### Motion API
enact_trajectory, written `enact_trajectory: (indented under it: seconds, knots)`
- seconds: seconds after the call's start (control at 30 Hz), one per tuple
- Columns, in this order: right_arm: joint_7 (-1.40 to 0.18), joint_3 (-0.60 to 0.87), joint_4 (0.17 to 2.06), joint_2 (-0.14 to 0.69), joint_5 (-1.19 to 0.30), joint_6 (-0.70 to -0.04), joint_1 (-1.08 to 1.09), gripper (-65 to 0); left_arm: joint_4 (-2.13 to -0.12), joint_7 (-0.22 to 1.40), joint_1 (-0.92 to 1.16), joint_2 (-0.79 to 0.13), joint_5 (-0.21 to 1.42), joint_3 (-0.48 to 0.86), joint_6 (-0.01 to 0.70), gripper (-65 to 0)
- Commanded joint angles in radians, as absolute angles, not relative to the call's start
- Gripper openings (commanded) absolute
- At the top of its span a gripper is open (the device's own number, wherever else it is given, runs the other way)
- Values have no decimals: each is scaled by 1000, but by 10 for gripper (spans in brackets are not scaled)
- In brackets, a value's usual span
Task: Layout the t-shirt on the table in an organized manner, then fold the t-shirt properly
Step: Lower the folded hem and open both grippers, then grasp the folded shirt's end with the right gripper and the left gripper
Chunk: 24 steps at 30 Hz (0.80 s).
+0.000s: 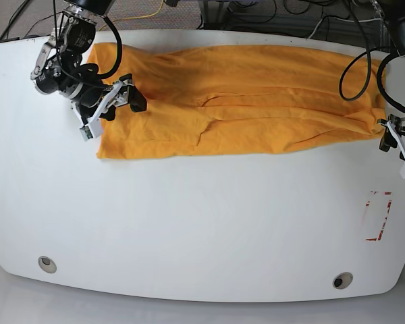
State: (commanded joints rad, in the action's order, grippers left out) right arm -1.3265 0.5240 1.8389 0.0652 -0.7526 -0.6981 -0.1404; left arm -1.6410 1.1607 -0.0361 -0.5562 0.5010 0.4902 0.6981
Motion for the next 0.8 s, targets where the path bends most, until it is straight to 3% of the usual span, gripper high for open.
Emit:
enact_trajectory:
  seconds: [0.07, 0.17, 0.4, 0.8]
  knots:
    - [-1326, 524, 1839, 54, -751, -698, -140, -472, -1641, 1161, -36, -556, 501, 490, 698, -318]
    - [-1326, 524, 1839, 51, -753, -698, -142, -552, -1641, 1161, -36, -556, 499, 490, 698, -318]
    - [-1326, 524, 1844, 48, -785, -698, -145, -629, -1641, 1161, -36, -556, 499, 490, 698, -318]
    - [-1326, 532, 1854, 50, -1010, -698, -232, -650, -1641, 1161, -36, -558, 498, 489, 698, -318]
